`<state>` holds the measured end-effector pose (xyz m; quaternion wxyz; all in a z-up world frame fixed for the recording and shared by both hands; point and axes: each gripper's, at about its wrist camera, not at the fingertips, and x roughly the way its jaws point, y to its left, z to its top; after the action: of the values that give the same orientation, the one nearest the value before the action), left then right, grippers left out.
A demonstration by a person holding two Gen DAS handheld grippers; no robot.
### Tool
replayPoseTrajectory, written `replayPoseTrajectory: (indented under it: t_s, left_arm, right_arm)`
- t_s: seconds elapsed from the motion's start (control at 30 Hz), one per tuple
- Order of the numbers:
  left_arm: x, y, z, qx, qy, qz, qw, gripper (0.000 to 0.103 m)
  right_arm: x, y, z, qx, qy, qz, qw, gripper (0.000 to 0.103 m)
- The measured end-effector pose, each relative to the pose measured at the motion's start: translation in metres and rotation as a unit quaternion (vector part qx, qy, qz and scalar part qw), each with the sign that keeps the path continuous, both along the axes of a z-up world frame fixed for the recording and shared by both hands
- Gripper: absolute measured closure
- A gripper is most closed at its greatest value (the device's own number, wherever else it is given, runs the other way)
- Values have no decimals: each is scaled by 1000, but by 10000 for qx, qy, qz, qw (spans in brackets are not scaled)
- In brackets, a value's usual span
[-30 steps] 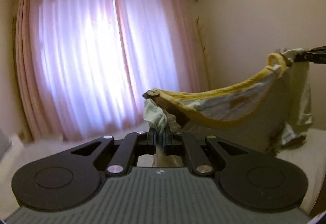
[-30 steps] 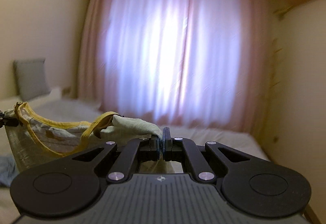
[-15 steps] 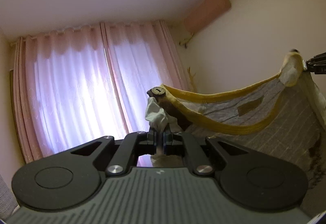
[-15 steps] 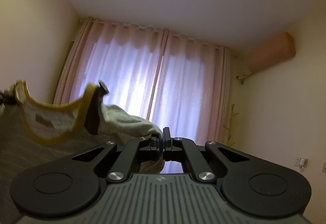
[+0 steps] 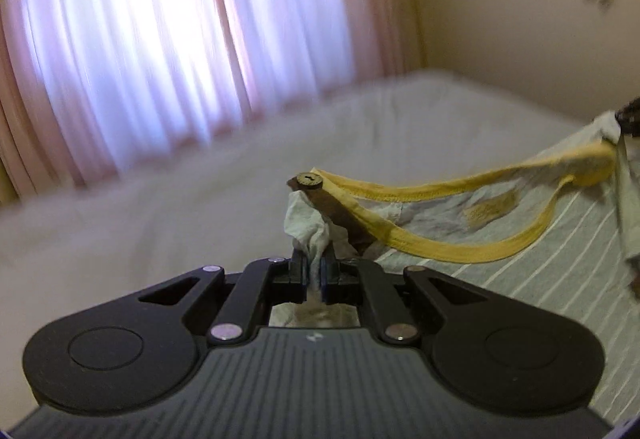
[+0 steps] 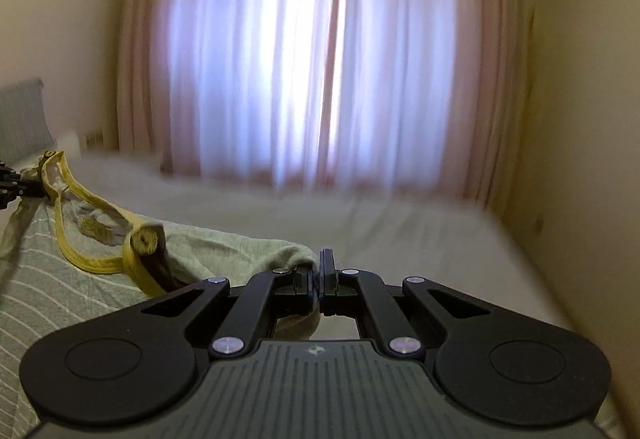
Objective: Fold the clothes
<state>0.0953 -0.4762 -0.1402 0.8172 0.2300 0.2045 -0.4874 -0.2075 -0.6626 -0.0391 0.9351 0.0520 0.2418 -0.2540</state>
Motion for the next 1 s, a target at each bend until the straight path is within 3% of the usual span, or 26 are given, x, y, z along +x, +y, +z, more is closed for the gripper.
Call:
replayPoseTrajectory:
  t_s: [0.13, 0.23, 0.27, 0.3, 0.37, 0.53, 0.7, 0.83, 0.9, 1.0]
  left_arm:
    - [39, -47, -116, 751, 658, 218, 9948, 99]
    - [50, -49, -178, 1135, 880, 421, 9887, 93]
    - [60, -49, -183, 1132, 985, 471, 9876, 91]
    - [66, -49, -180, 1110, 1007, 514, 9874, 88]
    - [77, -48, -172, 1066, 1050, 602, 9869, 78]
    - [127, -20, -133, 733, 995, 1020, 9871, 75]
    - [132, 24, -94, 737, 849, 1094, 9876, 68]
    - [114, 69, -107, 909, 1135, 1045, 9838, 62]
    - [109, 85, -121, 1122, 1297, 1002, 9801, 62]
    - [102, 100, -140, 1311, 1651, 883, 9735, 62]
  right_arm:
    - [71, -68, -143, 667, 1005, 26, 9927, 102]
    - [111, -94, -215, 1035, 1528, 141, 9827, 102]
    - [120, -99, -231, 1085, 1641, 160, 9803, 99]
    - [125, -103, -242, 1180, 1697, 138, 9783, 85]
    - [129, -113, -257, 1443, 1686, 23, 9751, 71]
    - [111, -128, -247, 1566, 1342, -427, 9776, 70]
    - [97, -132, -224, 1533, 1191, -1001, 9758, 52]
    - [76, -122, -195, 1544, 943, -1226, 9758, 45]
    - [60, -100, -183, 1556, 842, -1129, 9777, 36]
    - [54, -58, -173, 1347, 1179, -634, 9818, 29]
